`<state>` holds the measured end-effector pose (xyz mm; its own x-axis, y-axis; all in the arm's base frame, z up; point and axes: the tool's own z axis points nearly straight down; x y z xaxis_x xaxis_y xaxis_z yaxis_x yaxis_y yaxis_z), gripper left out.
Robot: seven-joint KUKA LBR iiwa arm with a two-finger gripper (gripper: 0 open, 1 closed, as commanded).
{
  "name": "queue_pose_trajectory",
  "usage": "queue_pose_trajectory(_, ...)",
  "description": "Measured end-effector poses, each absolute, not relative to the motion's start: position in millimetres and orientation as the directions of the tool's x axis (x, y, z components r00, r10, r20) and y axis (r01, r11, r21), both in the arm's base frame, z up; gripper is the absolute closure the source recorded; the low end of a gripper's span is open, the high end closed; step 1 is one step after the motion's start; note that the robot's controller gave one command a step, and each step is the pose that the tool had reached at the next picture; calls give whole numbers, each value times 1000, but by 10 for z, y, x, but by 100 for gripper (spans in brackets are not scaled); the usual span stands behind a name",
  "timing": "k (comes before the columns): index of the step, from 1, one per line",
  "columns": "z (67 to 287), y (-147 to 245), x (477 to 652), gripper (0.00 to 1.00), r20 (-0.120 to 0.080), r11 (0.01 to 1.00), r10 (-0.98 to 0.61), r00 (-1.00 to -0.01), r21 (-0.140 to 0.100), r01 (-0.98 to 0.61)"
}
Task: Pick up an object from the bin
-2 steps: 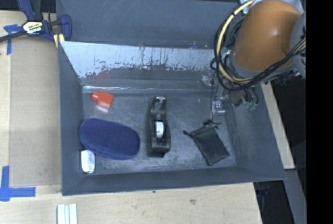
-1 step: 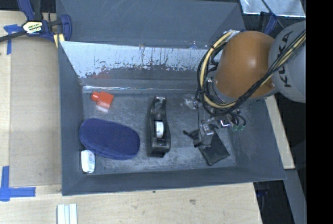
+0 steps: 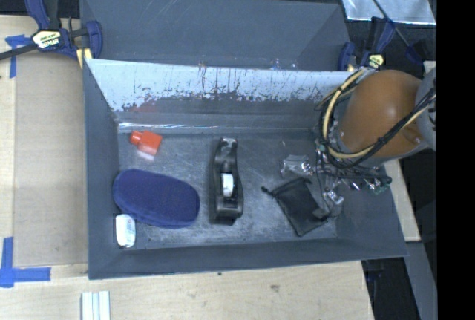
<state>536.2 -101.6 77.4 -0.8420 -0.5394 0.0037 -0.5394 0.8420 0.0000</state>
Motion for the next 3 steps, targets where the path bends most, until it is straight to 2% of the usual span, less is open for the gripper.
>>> queue_pose_trajectory(1, 696, -629, 5092, 0, 0, 881, -473, -881, 3, -473)
queue_pose_trajectory(2, 711, -646, 5110, 100, -4, 881, -472, -881, -1, -472)
queue_pose_trajectory(3, 2092, -969, 5103, 100, -10, 896, -443, -896, -8, -443)
